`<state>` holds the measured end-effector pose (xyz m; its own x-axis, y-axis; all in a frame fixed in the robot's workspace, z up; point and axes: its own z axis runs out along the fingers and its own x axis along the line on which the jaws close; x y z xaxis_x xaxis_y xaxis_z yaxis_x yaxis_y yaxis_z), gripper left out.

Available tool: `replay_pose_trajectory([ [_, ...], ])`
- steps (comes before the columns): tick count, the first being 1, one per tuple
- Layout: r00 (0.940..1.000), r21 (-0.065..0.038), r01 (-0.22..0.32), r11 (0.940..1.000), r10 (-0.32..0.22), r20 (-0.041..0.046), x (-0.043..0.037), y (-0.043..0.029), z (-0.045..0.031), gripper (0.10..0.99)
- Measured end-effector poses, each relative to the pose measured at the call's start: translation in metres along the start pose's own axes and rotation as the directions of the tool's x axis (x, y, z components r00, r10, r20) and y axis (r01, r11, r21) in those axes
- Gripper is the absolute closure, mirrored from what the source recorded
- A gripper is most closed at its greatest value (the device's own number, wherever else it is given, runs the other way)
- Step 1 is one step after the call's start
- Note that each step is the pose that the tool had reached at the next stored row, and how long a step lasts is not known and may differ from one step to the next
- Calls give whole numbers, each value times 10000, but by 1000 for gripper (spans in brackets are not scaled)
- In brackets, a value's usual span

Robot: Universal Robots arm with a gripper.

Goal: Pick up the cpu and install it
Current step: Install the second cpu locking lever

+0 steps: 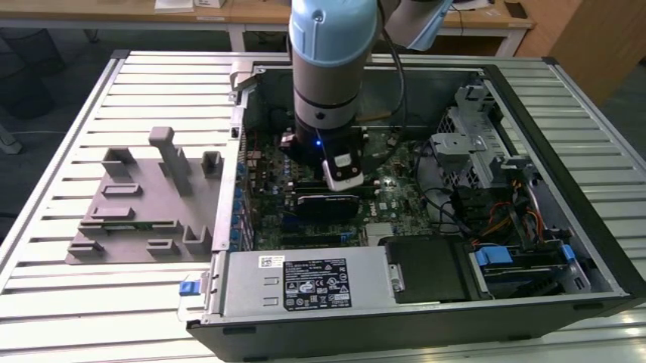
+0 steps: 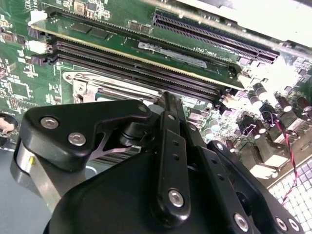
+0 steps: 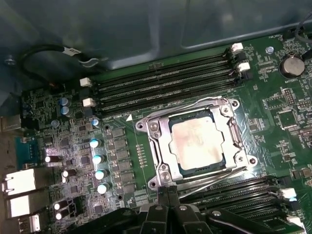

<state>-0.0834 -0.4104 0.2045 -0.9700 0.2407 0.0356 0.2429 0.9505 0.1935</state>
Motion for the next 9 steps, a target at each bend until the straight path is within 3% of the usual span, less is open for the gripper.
replay_pose_trajectory([
  [5, 10000, -23, 1, 10000, -1, 0, 3, -10, 21, 980],
  [9, 10000, -161, 7, 9999, -7, 10, 19, -18, 45, 980],
])
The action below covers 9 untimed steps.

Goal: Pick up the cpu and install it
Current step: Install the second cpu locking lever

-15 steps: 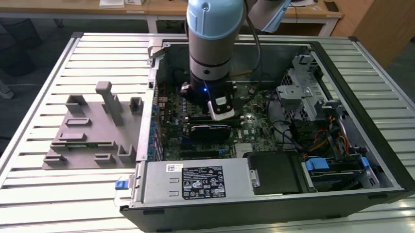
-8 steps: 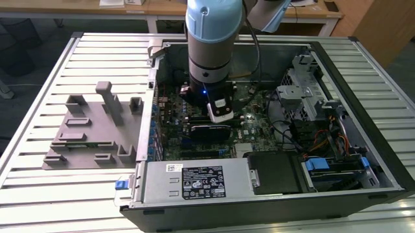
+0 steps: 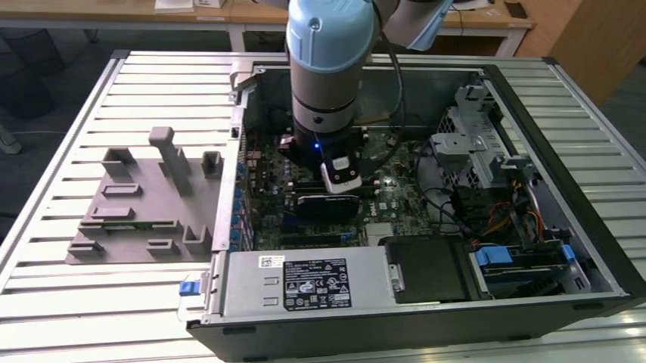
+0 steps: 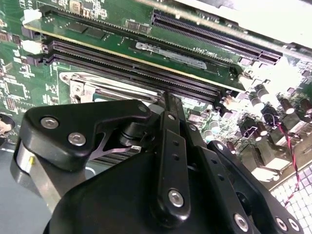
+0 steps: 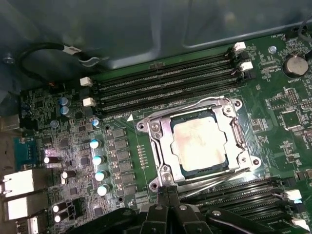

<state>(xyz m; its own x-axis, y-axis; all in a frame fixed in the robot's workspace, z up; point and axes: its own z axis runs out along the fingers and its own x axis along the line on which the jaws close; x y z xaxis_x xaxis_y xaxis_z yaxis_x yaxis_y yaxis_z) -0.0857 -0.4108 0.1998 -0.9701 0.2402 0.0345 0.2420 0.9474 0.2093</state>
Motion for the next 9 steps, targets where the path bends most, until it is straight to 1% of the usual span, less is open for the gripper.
replay_pose_trajectory([
  [3, 10000, -173, 7, 9999, -7, 3, 13, -7, 14, 980],
  [9, 10000, -362, 15, 9993, -14, 8, 38, -23, 36, 980],
])
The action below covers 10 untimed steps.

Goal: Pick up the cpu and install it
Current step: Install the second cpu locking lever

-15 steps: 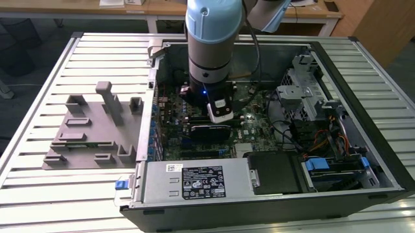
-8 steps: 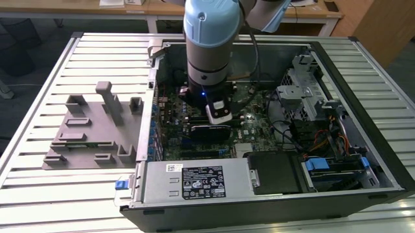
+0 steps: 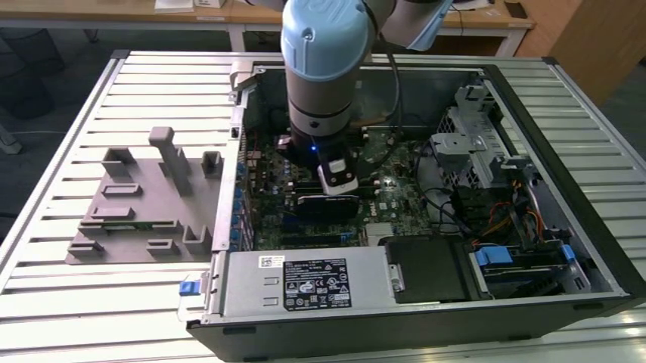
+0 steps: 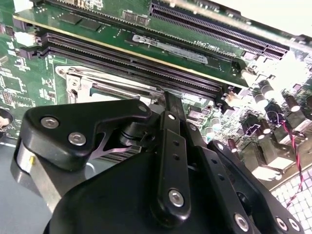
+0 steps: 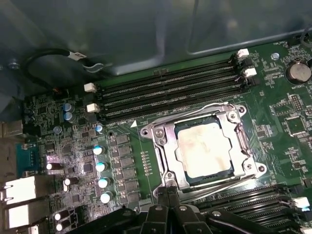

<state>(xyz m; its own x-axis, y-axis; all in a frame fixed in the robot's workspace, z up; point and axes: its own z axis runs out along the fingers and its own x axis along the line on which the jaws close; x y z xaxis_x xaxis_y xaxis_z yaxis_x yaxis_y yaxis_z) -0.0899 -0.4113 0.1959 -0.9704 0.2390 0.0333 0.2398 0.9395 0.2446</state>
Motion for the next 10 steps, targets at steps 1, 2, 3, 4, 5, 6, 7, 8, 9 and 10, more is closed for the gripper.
replay_pose_trajectory([
  [1, 10000, -18, 1, 10000, -1, -1, 2, -3, 4, 980],
  [2, 10000, -31, 3, 10000, -3, -2, 3, -6, 6, 980],
  [3, 10000, -39, 3, 10000, -3, -1, 4, -7, 9, 980],
  [4, 10000, -43, 2, 10000, -2, -1, 4, -6, 10, 980],
  [5, 10000, -44, 2, 10000, -2, -2, 4, -7, 10, 980],
  [6, 10000, -49, 2, 10000, -2, -2, 4, -6, 11, 980],
  [7, 10000, -44, 1, 10000, -1, 0, 4, -7, 11, 980],
  [8, 10000, -42, 1, 10000, -1, 0, 4, -7, 10, 980],
  [9, 10000, -38, 1, 10000, -1, -1, 5, -7, 5, 980],
  [10, 10000, -36, 1, 10000, -1, -1, 5, -2, -13, 980],
])
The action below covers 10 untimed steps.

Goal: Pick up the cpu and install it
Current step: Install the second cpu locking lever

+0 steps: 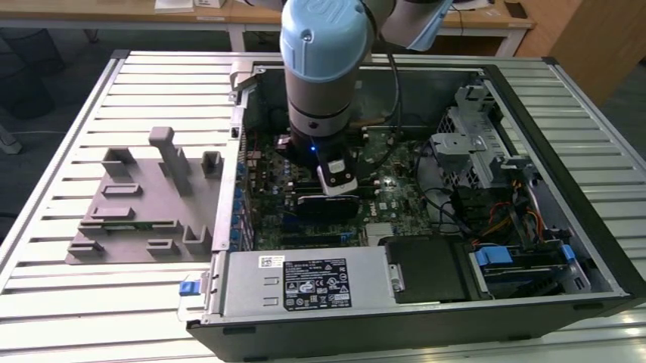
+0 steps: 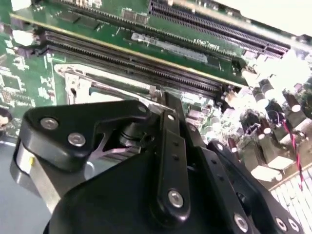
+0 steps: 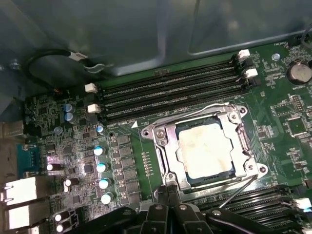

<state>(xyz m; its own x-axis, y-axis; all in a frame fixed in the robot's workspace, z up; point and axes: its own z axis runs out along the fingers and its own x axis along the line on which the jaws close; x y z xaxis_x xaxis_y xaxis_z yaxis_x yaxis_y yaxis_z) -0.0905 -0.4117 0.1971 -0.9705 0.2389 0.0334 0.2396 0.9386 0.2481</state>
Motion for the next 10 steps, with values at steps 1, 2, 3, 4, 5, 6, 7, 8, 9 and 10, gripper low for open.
replay_pose_trajectory([
  [1, 10000, -2, 0, 10000, 0, 0, 1, 8, -29, 980],
  [2, 10000, -1, 0, 10000, 0, -1, 2, 17, -66, 980],
  [3, 10000, -2, 0, 10000, 0, 0, 4, 27, -107, 980],
  [4, 10000, -1, 0, 10000, 0, 0, 5, 38, -149, 980],
  [5, 10000, 0, 0, 10000, 0, 0, 7, 50, -192, 980],
  [6, 10000, 0, 0, 10000, 0, 0, 8, 60, -234, 980],
  [7, 10000, -2, 0, 10000, 0, 0, 10, 71, -274, 980],
  [8, 10000, -2, 0, 10000, 0, 0, 11, 81, -314, 980],
  [9, 10000, -1, 0, 10000, 0, 0, 12, 92, -357, 980],
  [10, 10000, -3, 1, 10000, -1, 0, 13, 102, -394, 980],
])
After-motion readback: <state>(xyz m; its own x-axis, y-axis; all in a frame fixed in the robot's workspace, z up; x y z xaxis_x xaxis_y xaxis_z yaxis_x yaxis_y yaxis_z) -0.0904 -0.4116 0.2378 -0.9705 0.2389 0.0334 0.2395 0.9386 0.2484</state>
